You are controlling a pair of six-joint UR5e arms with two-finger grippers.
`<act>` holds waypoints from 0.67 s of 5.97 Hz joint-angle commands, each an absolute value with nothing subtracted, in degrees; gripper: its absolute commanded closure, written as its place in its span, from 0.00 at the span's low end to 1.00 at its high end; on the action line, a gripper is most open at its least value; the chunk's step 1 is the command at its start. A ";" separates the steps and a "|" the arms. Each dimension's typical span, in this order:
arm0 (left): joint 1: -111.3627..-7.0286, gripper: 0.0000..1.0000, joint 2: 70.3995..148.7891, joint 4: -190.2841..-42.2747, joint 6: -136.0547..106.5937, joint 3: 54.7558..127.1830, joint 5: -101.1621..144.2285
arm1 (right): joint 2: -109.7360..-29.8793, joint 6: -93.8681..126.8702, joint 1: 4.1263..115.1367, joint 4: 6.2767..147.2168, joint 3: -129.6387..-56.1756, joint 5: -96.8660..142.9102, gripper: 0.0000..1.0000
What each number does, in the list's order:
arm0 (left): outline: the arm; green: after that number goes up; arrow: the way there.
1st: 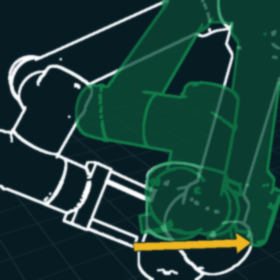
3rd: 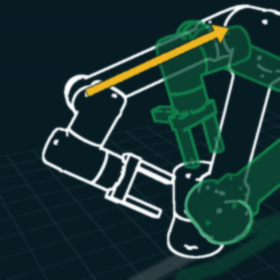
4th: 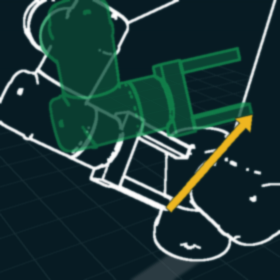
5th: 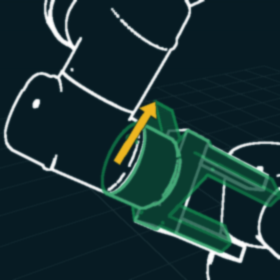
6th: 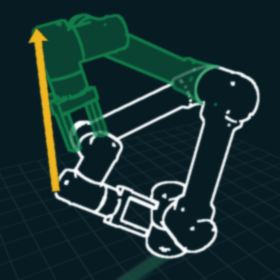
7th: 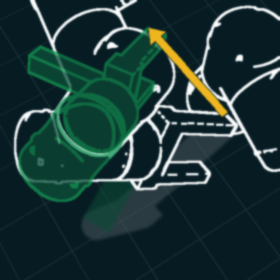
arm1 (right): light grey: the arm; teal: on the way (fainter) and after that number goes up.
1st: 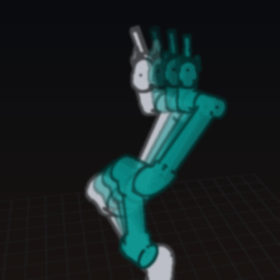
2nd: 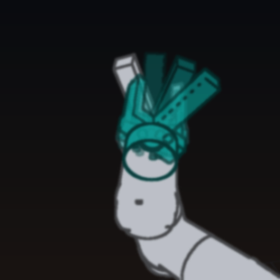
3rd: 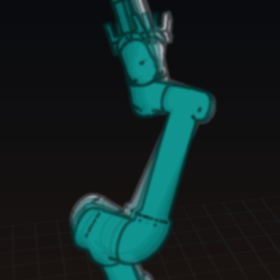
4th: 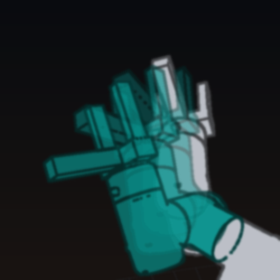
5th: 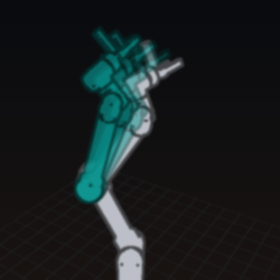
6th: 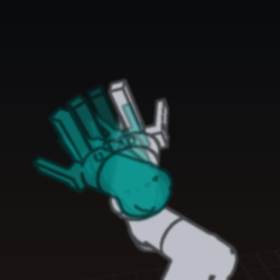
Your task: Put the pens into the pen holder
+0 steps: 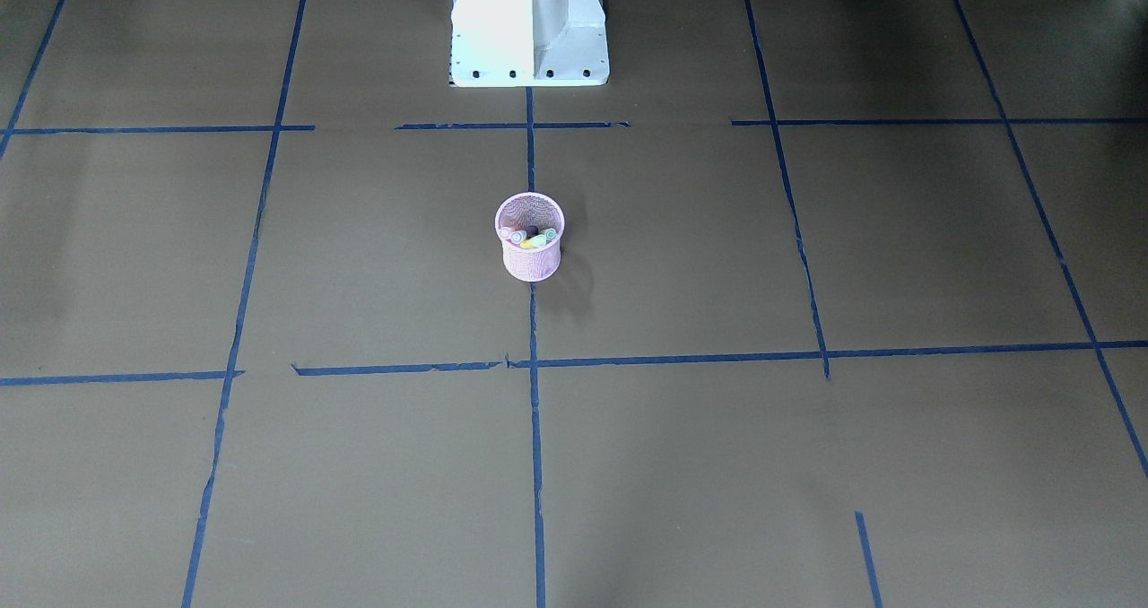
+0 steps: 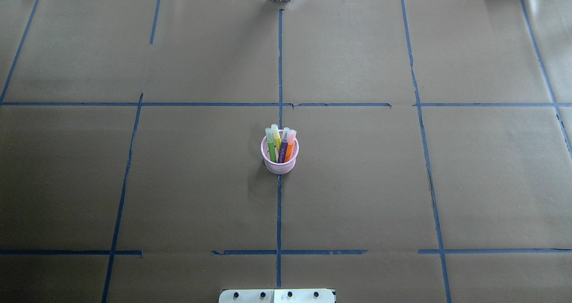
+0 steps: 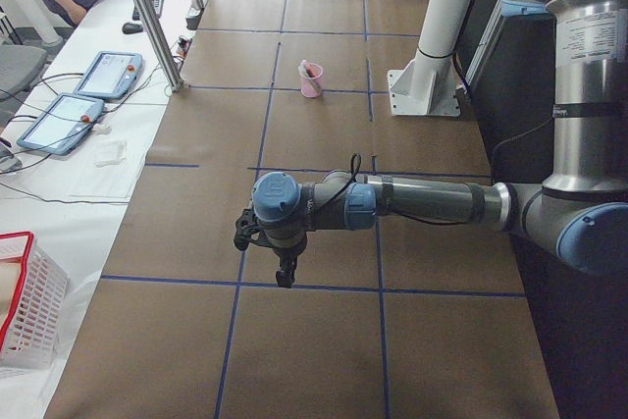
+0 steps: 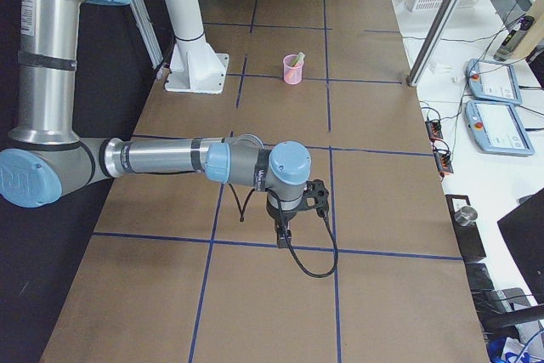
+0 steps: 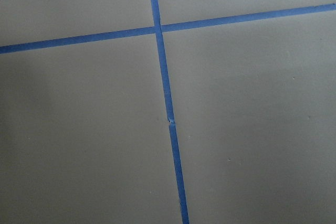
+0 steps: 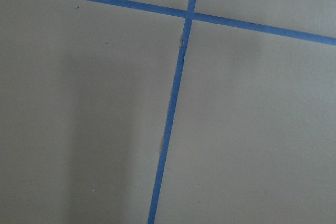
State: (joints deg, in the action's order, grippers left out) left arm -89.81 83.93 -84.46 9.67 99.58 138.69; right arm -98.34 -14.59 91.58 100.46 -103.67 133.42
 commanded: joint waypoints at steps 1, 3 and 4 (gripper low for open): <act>-89.74 0.00 83.94 -84.46 9.67 99.58 138.69 | -98.52 -14.59 91.58 100.46 -103.62 133.42 0.00; -89.82 0.00 83.85 -84.46 9.67 99.49 138.69 | -99.05 -14.59 91.58 100.46 -103.89 133.68 0.00; -89.82 0.00 83.85 -84.46 9.67 99.32 138.69 | -99.05 -14.59 91.58 100.46 -103.89 134.03 0.00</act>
State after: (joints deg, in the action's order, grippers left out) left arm -89.82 83.86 -84.46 9.67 99.43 138.69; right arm -99.00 -14.59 91.58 100.46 -103.86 133.74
